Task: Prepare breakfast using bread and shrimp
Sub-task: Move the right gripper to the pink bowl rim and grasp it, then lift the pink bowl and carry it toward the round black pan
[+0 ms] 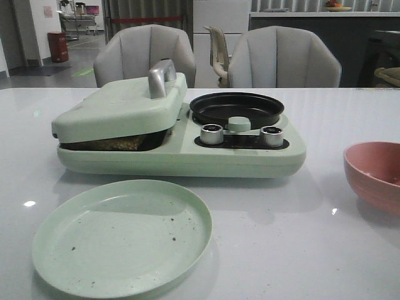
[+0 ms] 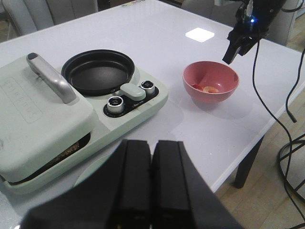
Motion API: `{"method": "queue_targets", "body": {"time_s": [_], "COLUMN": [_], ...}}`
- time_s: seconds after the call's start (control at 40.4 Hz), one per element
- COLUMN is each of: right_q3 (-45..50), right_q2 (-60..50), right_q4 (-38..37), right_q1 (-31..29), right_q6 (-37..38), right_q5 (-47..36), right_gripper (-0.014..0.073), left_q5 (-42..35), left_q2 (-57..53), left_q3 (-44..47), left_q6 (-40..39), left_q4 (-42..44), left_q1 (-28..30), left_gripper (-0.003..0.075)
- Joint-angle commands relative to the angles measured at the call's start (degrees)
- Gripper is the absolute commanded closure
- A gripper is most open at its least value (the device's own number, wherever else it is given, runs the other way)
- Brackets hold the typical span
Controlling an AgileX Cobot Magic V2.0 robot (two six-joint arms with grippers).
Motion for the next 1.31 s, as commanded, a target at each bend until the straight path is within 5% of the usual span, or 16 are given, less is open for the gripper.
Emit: {"method": "queue_targets", "body": {"time_s": [0.0, 0.594, 0.916, 1.287], "right_q3": [-3.24, -9.39, -9.39, -9.39], "right_q2": [0.39, 10.6, 12.08, 12.08], "right_q4": [0.88, -0.69, -1.73, -2.18], "right_q1": [-0.23, 3.0, 3.0, 3.0], "right_q6": [-1.08, -3.21, -3.21, -3.21], "right_q5": [-2.17, -3.29, -3.1, -2.12], "right_gripper": [0.0078, 0.0087, 0.026, 0.0557], "left_q5": [-3.93, -3.93, -3.93, -3.93], "left_q2": [-0.15, -0.15, -0.15, -0.15], "left_q3": [-1.64, -1.64, -1.64, -1.64], "left_q6": [0.02, 0.02, 0.02, 0.02], "left_q4": [-1.48, -1.48, -1.48, -1.48], "left_q1": [-0.32, -0.32, -0.32, -0.32], "left_gripper": [0.0619, 0.0619, 0.0619, 0.0619]}}
